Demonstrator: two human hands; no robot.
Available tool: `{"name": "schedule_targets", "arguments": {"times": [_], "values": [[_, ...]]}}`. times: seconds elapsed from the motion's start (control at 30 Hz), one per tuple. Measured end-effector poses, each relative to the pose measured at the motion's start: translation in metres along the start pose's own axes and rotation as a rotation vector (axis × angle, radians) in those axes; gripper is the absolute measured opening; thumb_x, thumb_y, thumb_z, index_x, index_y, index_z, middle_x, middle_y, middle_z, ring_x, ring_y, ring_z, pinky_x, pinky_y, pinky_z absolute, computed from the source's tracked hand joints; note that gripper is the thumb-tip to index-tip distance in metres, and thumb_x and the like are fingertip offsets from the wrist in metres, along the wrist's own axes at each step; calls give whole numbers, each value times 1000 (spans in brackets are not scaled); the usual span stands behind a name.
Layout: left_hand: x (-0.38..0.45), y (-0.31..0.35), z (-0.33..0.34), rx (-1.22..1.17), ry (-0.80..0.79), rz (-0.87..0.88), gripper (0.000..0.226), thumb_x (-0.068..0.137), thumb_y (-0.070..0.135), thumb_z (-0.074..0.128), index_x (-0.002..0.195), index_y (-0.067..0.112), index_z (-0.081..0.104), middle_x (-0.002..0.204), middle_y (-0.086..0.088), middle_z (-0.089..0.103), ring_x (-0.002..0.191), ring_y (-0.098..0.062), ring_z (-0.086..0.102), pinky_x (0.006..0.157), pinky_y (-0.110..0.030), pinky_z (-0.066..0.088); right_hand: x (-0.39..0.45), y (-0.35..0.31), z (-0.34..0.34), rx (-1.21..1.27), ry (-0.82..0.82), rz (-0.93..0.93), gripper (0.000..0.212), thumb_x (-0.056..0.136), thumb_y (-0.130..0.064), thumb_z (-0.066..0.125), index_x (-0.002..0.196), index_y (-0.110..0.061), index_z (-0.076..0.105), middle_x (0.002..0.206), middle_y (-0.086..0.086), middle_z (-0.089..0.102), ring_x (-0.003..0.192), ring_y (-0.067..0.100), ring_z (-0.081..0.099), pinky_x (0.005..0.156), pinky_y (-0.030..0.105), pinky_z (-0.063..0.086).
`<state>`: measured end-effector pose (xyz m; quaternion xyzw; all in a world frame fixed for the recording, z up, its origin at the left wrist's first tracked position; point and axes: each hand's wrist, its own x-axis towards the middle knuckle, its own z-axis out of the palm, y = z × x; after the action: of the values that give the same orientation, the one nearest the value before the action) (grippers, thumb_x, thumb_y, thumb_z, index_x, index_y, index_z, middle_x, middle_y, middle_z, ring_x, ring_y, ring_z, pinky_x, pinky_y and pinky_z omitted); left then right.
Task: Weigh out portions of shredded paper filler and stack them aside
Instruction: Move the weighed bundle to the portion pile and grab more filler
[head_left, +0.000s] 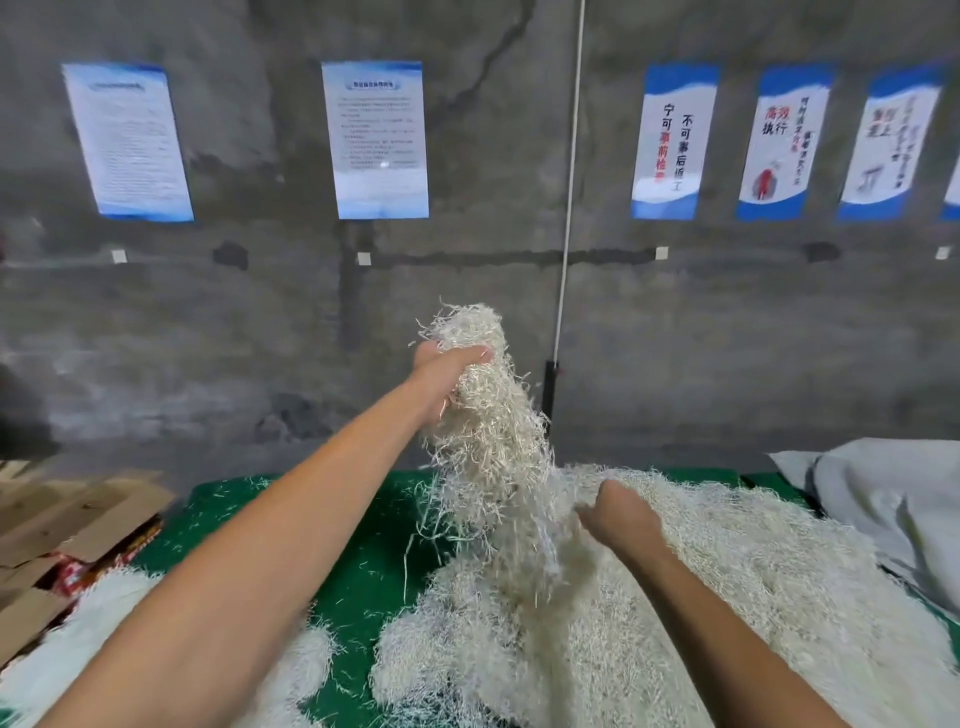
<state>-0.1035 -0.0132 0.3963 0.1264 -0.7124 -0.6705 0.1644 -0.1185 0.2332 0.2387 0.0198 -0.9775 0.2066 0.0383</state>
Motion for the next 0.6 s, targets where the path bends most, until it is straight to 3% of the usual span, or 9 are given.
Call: {"name": "schedule_targets", "arguments": {"times": [0.07, 0.17, 0.23, 0.27, 0.3, 0.37, 0.43, 0.5, 0.6], "values": [[-1, -1, 7, 77, -15, 25, 105, 68, 39, 90, 152, 15, 31, 149, -9, 46, 130, -29, 48, 105, -46, 44, -5, -23, -23, 199, 180, -168, 35, 101, -37, 55, 126, -13, 61, 115, 1, 68, 96, 20, 64, 80, 33, 53], [-11, 0, 29, 204, -113, 38, 99, 71, 32, 90, 151, 11, 34, 142, -6, 52, 126, -27, 55, 104, -43, 50, -11, -65, -51, 338, 244, -415, 54, 87, -43, 62, 135, -21, 49, 129, 1, 63, 111, 25, 62, 95, 44, 53], [-24, 4, 50, 230, -184, 33, 81, 67, 27, 91, 135, 10, 50, 119, -7, 66, 100, -23, 68, 75, -38, 61, -9, -90, -58, 360, 173, -403, 87, 84, -53, 69, 153, -18, 30, 136, 7, 60, 114, 29, 61, 97, 46, 52], [-30, 10, 58, 294, -203, 57, 72, 65, 29, 91, 122, 12, 51, 105, -3, 65, 86, -18, 66, 59, -32, 57, -6, -97, -59, 396, 146, -355, 97, 85, -52, 72, 157, -12, 21, 131, 12, 62, 107, 30, 64, 88, 40, 55], [-33, 17, 64, 370, -211, 97, 65, 64, 31, 90, 113, 15, 49, 97, 0, 61, 79, -15, 62, 52, -27, 51, -4, -100, -58, 433, 144, -300, 94, 89, -45, 74, 158, -8, 21, 120, 13, 66, 94, 25, 67, 74, 33, 55], [-34, 37, 66, 462, -198, 185, 54, 67, 28, 90, 105, 11, 55, 98, -2, 65, 82, -15, 64, 59, -26, 56, 2, -90, -50, 430, 202, -232, 49, 97, -31, 67, 138, -11, 49, 97, 7, 66, 74, 15, 63, 56, 27, 47], [-27, 56, 56, 498, -162, 226, 63, 70, 25, 91, 121, 5, 60, 116, -7, 68, 100, -23, 67, 83, -33, 59, 6, -72, -41, 363, 219, -213, 15, 100, -30, 60, 102, -15, 57, 91, 4, 64, 78, 22, 64, 67, 34, 54], [-21, 65, 40, 517, -92, 219, 80, 73, 30, 90, 136, 4, 49, 125, -5, 59, 110, -25, 60, 87, -32, 53, 8, -58, -34, 313, 184, -209, 17, 100, -33, 62, 101, -17, 57, 97, 5, 68, 86, 25, 67, 79, 40, 58], [-14, 60, 23, 435, -33, 198, 97, 73, 29, 90, 149, 6, 35, 134, -10, 53, 117, -28, 56, 90, -33, 51, 9, -54, -34, 215, 178, -227, 33, 100, -44, 62, 116, -16, 59, 102, 6, 71, 86, 23, 67, 82, 44, 60]]}}
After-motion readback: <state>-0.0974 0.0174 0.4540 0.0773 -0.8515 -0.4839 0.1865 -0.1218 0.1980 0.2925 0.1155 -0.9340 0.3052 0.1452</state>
